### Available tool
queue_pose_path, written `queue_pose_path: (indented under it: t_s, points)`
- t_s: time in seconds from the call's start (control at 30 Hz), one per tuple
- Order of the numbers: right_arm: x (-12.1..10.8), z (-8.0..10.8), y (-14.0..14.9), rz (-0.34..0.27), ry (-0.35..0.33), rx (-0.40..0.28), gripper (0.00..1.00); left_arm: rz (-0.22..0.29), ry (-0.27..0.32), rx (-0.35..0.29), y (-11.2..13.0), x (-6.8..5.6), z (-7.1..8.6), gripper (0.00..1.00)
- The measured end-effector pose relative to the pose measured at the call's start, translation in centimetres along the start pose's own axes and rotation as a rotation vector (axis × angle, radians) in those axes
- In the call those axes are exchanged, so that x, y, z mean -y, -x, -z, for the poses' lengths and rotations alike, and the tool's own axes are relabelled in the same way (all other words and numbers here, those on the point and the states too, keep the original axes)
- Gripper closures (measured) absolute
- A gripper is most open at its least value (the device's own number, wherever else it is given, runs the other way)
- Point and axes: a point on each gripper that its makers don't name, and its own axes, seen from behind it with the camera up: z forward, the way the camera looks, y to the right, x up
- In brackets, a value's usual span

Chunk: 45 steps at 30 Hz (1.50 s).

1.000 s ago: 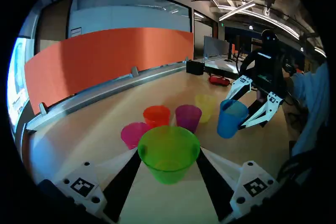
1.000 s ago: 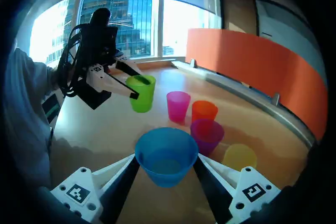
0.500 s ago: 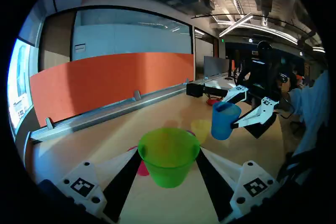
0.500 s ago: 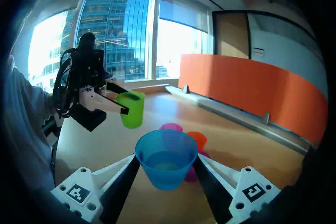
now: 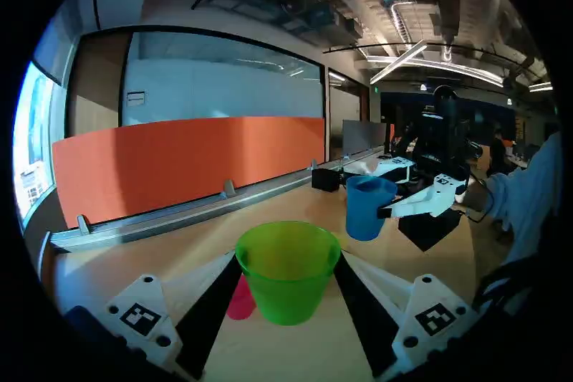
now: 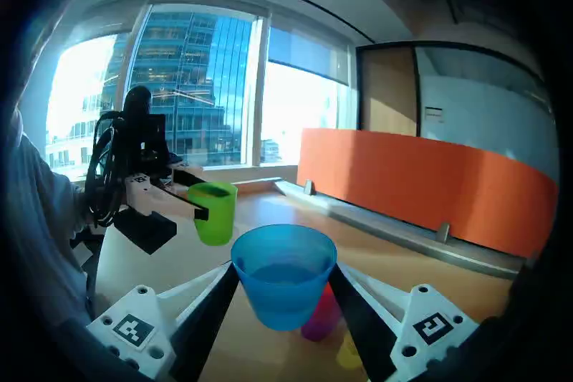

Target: Pour water

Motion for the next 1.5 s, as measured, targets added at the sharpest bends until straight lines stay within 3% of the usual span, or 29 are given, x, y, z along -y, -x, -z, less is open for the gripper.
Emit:
queue_pose_path:
  t_s: [0.77, 1.27, 1.5]
  points:
    - [-0.3, -0.4, -3.6, 0.039, -0.008, -0.05, 0.1, -0.026, 0.028, -0.041, -1.6, -1.8, -0.3, 0.12]
    - [-1.2, -1.2, -6.8, 0.127, 0.0, -0.096, 0.1, -0.031, 0.042, -0.053, -2.0, -2.4, -1.0, 0.13]
    - [-1.7, -1.6, -8.1, 0.201, -0.002, -0.101, 0.11, -0.021, 0.054, -0.055, -1.8, -2.9, -1.5, 0.13]
